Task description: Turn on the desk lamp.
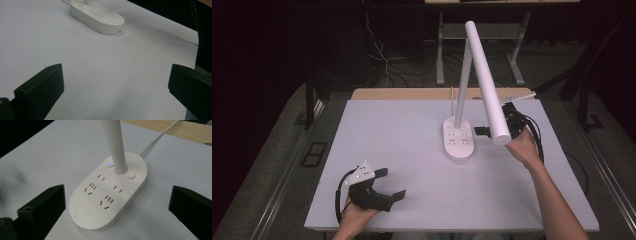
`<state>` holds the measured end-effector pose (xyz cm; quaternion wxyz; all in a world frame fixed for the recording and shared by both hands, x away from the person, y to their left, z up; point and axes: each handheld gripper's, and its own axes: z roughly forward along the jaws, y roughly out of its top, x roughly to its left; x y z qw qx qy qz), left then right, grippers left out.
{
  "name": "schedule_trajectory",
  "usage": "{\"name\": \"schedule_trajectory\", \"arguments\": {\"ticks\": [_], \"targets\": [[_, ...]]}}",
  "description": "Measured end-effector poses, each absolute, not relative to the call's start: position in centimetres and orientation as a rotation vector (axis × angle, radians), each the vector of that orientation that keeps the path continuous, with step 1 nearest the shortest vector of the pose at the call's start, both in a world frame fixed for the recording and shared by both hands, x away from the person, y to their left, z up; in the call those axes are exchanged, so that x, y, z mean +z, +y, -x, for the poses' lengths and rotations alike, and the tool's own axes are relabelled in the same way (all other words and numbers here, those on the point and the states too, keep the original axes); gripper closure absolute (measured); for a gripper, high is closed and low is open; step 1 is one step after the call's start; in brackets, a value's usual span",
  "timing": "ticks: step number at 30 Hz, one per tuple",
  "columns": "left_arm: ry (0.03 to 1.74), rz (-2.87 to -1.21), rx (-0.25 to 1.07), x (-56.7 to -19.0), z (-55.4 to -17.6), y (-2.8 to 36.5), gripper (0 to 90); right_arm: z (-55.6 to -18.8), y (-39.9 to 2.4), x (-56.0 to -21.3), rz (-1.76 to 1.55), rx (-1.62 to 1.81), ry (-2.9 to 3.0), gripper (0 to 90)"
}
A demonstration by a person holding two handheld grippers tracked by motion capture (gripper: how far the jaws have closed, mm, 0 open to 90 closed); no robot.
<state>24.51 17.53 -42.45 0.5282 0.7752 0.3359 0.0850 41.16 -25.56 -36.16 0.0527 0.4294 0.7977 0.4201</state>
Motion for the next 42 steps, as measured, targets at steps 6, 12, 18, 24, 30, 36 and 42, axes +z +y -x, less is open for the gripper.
{"name": "schedule_trajectory", "arguments": {"ticks": [6,12,18,24,30,36,42], "targets": [[0.805,-1.846,0.203,-42.4,-24.5,17.6,0.0,-42.5,-25.1,-36.8,-1.321,1.264,2.425,0.6],[0.804,-1.849,0.203,-42.4,-24.5,17.6,0.0,-43.3,-24.8,-37.3,-1.33,1.264,2.418,0.6],[0.804,-1.846,0.203,-42.4,-24.5,17.6,0.0,-44.3,-24.5,-37.7,-1.334,1.262,2.409,0.6],[0.805,-1.849,0.203,-42.4,-24.5,17.7,0.0,-45.4,-24.5,-38.2,-1.331,1.309,2.385,16.1],[0.802,-1.851,0.206,-42.4,-24.5,17.7,0.0,-45.8,-24.5,-38.5,-1.331,1.352,2.368,31.6],[0.803,-1.85,0.207,-42.4,-24.5,17.8,0.0,-46.5,-24.1,-38.8,-1.348,1.343,2.364,41.9],[0.801,-1.851,0.208,-42.3,-24.6,17.8,0.0,-47.3,-23.4,-39.1,-1.375,1.303,2.369,51.6]]}}
